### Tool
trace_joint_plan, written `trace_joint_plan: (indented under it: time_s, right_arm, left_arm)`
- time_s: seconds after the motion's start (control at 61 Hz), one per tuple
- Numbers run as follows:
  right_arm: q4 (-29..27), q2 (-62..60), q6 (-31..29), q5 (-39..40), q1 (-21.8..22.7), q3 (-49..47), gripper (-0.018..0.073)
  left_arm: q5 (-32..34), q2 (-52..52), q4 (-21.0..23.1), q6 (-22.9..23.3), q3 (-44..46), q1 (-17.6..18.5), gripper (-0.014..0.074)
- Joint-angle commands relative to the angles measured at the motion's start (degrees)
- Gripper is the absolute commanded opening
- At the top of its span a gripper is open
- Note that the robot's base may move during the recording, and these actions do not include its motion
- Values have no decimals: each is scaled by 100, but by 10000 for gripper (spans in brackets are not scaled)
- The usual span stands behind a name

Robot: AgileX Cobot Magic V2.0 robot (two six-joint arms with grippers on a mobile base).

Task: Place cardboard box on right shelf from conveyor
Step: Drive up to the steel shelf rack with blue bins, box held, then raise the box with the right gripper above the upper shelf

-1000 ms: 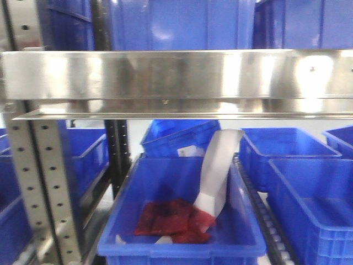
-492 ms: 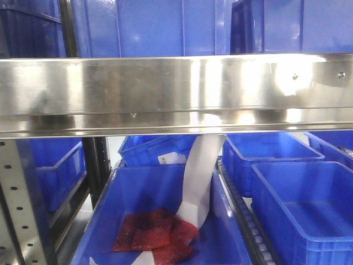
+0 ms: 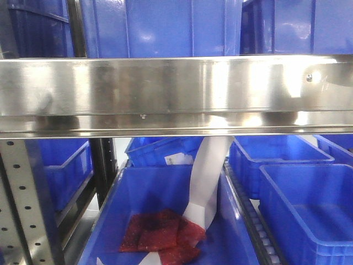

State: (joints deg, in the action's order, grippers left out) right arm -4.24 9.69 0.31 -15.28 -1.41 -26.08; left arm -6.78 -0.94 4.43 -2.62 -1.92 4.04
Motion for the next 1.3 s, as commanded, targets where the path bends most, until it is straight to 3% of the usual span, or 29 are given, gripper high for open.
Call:
trace_joint_plan:
  time_s: [0.0, 0.475, 0.77, 0.934, 1.131, 1.279]
  right_arm:
    - [11, 50, -31, 613, 39, -155, 69]
    - [25, 132, -31, 704, 39, -445, 52]
    - [73, 1654, -1836, -255, 39, -2033, 52]
    - [21, 2597, -2632, -269, -80, -2702, 52]
    - [21, 3718, -4310, -276, -904, -3391, 52]
    - [38, 4460, -4953, -280, -1616, -3772, 52]
  left_arm:
    - [488, -31, 34, -1, -35, 4, -116]
    - [488, -31, 34, -1, -35, 4, -116]
    - [488, -31, 34, -1, -35, 4, -116]
    - [488, -31, 34, -1, -35, 4, -116]
    - [488, -31, 34, -1, -35, 4, -116]
    - [488, -31, 34, -1, -35, 4, -116]
